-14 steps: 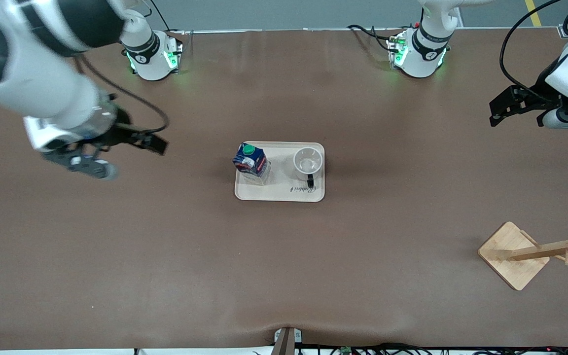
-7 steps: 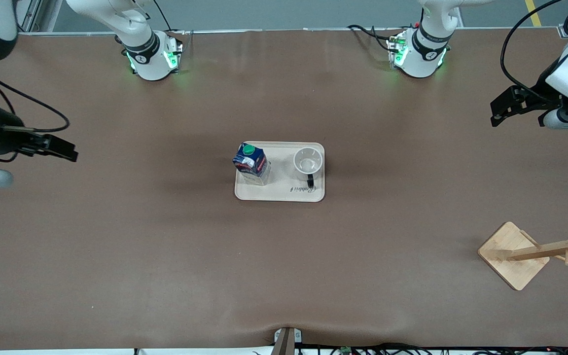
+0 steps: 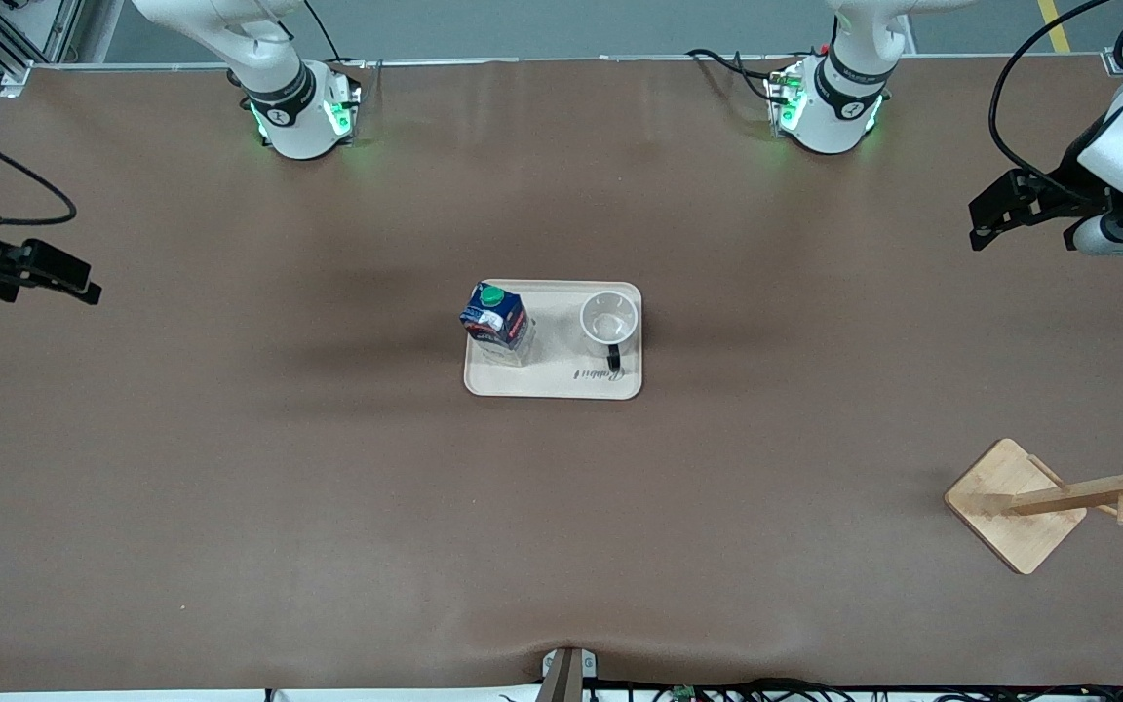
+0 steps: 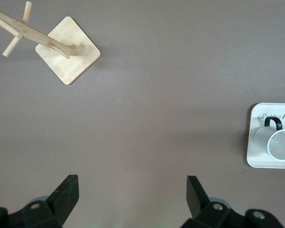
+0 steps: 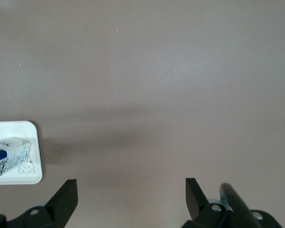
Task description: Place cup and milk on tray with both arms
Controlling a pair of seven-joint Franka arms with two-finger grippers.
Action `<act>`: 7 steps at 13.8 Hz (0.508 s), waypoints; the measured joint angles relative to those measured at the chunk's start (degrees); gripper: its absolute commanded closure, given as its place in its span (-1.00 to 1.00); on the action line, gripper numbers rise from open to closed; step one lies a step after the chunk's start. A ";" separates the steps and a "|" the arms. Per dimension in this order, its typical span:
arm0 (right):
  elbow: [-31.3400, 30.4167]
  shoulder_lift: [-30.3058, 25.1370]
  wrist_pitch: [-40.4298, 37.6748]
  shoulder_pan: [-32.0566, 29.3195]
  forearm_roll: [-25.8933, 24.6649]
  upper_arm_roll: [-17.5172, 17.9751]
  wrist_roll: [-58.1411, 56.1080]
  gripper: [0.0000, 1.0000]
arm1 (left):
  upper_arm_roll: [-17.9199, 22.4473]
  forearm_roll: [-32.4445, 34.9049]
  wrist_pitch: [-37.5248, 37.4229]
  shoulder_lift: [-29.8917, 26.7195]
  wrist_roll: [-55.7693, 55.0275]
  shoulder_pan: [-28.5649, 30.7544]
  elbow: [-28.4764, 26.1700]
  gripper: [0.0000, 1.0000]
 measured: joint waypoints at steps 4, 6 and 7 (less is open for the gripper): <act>0.56 -1.64 -1.05 -1.70 -0.10 0.02 -2.18 -1.00 | 0.00 0.00 0.00 0.00 0.00 -0.04 0.00 -1.00; 3.14 -1.65 -1.07 -2.58 -0.14 0.02 -3.81 -1.00 | 0.00 0.00 0.00 0.00 0.00 -0.04 0.00 -1.00; 4.04 -1.65 -1.13 -2.83 -0.15 0.04 -4.17 -1.00 | 0.00 0.00 0.00 0.00 0.00 -0.05 0.00 -1.00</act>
